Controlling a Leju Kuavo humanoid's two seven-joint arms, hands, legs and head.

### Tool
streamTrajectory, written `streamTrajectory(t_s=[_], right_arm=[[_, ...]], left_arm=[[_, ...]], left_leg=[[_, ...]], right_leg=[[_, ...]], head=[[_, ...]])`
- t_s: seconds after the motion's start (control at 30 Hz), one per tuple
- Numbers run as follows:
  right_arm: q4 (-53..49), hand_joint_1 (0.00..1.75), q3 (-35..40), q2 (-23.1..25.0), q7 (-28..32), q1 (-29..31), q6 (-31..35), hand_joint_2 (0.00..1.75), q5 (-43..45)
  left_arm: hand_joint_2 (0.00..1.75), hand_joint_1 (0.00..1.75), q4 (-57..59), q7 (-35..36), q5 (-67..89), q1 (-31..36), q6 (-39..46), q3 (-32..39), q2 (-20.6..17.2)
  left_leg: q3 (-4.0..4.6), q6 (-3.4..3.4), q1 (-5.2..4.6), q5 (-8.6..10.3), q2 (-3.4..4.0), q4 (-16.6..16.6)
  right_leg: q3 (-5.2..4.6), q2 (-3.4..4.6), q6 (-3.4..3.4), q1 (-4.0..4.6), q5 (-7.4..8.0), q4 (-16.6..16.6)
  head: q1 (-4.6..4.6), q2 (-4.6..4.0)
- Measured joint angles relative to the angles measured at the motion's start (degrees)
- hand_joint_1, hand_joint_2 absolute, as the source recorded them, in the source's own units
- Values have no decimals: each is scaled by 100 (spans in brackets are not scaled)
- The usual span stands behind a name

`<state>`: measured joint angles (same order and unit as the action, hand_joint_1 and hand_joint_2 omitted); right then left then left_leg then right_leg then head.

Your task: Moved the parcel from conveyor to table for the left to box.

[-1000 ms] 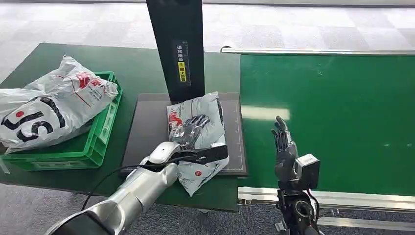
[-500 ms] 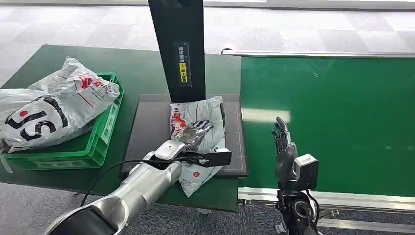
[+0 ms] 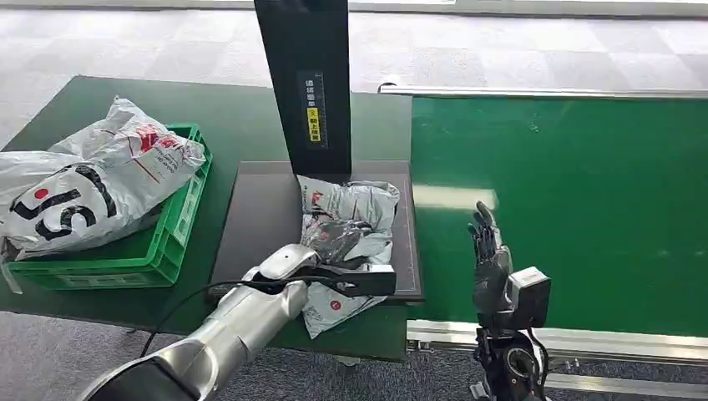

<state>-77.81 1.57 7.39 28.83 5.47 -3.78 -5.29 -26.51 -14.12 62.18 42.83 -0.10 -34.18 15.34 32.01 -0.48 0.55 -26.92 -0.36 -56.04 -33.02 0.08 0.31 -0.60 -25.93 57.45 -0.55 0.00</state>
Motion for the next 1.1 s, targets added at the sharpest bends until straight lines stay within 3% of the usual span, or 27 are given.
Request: streamTrajectory(t_s=[0.27,0.8,0.93,1.1], right_arm=[[-358,0,-81,-74,81,-342,15,0,127],[-564,0,-120,-92,85,-481,22,0,133],[-570,0,-129,-98,98,-510,98,0,179],[-599,0,-142,-138,164,-624,271,0,249]], left_arm=[[175,175,-620,-242,-336,-381,1634,227,-118],[175,175,-1049,-225,-371,-544,1704,354,-186],[175,175,-1312,-268,-592,-625,2713,505,-225],[175,175,-2436,-325,-728,-824,3618,896,-544]], left_leg=[[41,0,0,1,1,-1],[63,0,0,1,2,-1],[67,0,0,1,4,-1],[70,0,1,1,8,0]], right_leg=[[-45,2,0,0,1,0],[-68,3,0,0,1,1],[-74,6,-1,1,1,1],[-78,9,-1,2,1,2]], head=[[0,0],[0,0],[0,-2],[0,0]])
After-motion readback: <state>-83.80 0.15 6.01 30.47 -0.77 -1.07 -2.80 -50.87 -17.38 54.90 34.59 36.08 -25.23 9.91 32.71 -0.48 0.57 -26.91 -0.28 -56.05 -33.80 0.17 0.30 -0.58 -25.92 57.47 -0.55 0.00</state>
